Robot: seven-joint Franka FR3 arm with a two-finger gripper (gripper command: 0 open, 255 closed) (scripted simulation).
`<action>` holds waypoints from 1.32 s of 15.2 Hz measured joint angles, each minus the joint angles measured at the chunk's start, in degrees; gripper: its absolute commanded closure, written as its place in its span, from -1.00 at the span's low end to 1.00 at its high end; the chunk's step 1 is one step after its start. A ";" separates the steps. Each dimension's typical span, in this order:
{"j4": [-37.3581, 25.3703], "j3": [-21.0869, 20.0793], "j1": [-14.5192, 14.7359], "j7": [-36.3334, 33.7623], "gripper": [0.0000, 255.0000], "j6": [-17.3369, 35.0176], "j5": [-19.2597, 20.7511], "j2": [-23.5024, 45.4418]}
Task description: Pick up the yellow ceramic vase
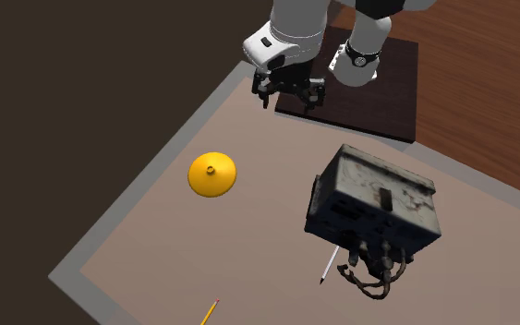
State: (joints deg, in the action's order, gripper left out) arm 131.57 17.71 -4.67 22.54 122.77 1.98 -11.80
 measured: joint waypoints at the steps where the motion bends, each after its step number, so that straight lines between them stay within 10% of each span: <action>1: -1.00 0.60 -0.17 0.90 -1.00 0.79 -0.41 1.96; 20: -32.08 2.13 -10.26 15.67 -1.00 8.41 -14.14 44.73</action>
State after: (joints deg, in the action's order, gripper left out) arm 99.49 19.83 -14.94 38.21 131.18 -12.16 32.93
